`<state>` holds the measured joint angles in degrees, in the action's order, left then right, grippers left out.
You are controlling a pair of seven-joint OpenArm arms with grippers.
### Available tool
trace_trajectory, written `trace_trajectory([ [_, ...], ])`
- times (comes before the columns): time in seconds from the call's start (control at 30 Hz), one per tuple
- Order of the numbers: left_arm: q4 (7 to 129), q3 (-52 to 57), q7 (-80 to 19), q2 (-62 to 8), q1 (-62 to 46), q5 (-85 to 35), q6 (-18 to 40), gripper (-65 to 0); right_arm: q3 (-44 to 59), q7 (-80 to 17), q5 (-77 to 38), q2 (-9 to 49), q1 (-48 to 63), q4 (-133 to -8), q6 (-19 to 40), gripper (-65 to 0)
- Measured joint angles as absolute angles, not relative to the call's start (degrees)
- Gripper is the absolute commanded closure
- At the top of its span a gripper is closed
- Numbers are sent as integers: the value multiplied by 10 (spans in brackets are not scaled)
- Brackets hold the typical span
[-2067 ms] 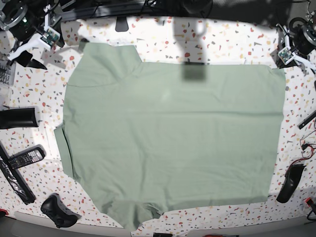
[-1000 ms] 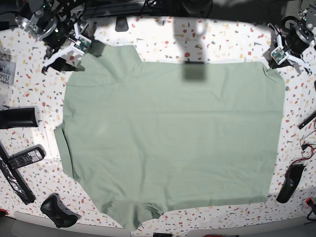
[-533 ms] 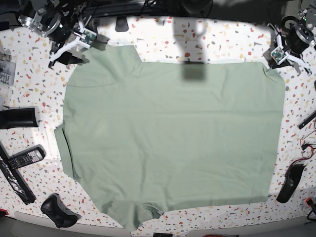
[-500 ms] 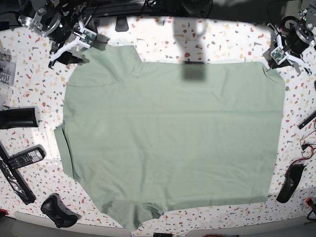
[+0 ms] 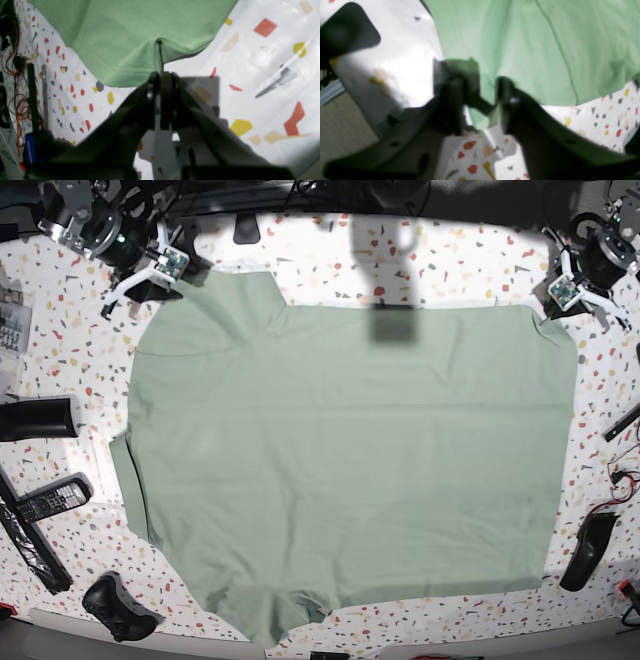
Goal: Fold the T-shirt properly
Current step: 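Grasp the shirt's shoulder edges with both grippers, then lift the shoulder edge and fold it over toward the hem with both grippers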
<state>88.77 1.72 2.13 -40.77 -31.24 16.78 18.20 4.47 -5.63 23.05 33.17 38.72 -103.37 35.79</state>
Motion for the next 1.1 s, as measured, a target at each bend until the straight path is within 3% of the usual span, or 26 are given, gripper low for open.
trace_trajectory([
  [0.07, 888, 17, 21, -408, -312, 168, 182, 0, 45, -58, 235, 332, 387, -1032, 358, -12],
  [0.1, 888, 17, 21, -408, -312, 168, 182, 0, 45, -58, 238, 332, 387, -1032, 358, 0],
  [0.37, 888, 17, 46, -408, -313, 168, 181, 0, 45, -56, 238, 332, 387, -1032, 358, 0],
  [0.63, 888, 17, 161, -408, -312, 168, 180, 0, 45, -41, 106, 332, 382, -1042, 353, 0],
  [0.73, 888, 17, 131, -408, -304, 168, 180, 0, 45, -46, 106, 332, 378, -1052, 353, 0],
  [0.9, 888, 17, 90, -408, -287, 166, 125, 0, 45, -108, 52, 332, 350, -1061, 354, 0],
  [1.1, 888, 17, 90, -407, -269, 101, 124, 0, 45, -146, -34, 331, 293, -1062, 349, 0],
])
